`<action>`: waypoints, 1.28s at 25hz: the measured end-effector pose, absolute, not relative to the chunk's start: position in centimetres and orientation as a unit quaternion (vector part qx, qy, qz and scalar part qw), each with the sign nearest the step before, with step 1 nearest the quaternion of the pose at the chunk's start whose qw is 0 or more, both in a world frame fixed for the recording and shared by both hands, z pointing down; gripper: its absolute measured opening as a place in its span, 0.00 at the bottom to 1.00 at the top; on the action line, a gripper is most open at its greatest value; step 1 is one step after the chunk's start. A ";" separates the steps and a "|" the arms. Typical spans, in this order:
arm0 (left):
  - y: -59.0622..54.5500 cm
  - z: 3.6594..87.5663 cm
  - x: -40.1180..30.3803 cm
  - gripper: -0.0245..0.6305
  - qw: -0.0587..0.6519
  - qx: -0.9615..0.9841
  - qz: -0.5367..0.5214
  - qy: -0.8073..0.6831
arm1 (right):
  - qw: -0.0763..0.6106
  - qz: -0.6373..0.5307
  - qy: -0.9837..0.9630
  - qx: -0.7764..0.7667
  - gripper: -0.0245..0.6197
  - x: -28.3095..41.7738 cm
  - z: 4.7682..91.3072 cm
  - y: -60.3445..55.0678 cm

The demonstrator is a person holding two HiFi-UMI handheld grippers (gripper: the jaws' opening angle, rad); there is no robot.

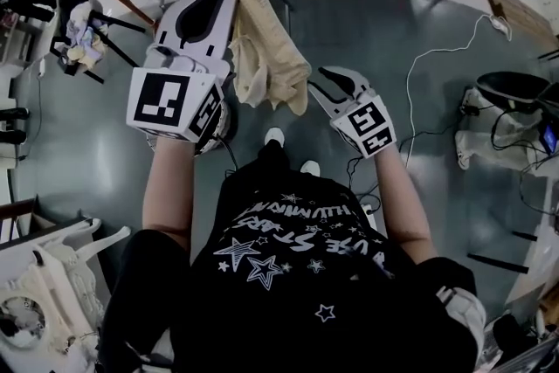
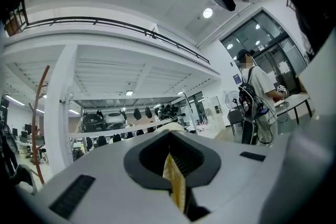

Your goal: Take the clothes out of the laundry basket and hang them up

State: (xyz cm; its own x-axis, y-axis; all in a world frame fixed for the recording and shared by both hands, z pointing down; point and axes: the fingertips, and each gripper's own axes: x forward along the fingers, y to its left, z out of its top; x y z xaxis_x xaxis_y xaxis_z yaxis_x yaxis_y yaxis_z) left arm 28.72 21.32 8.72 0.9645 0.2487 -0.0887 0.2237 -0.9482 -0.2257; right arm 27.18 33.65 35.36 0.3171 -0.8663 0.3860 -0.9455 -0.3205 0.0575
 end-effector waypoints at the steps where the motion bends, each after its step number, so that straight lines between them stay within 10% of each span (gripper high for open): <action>1: 21.0 8.7 28.8 0.07 0.107 -0.986 0.057 -0.117 | 0.137 0.143 -0.570 0.798 0.27 27.5 35.4 32.9; 8: 18.0 9.3 29.7 0.07 0.104 -0.988 0.047 -0.102 | 0.149 0.159 -0.600 0.770 0.32 29.8 37.0 28.1; 17: 14.3 11.3 32.0 0.07 0.091 -0.991 0.033 -0.092 | 0.168 0.141 -0.559 0.800 0.05 31.4 35.9 28.5; 27: 13.0 10.6 34.2 0.07 0.082 -0.986 0.046 -0.135 | 0.147 0.225 -0.587 0.764 0.30 32.2 39.0 25.3; 32: 10.8 10.1 35.2 0.07 0.074 -0.985 0.058 -0.144 | 0.116 0.243 -0.602 0.752 0.16 31.8 40.1 21.0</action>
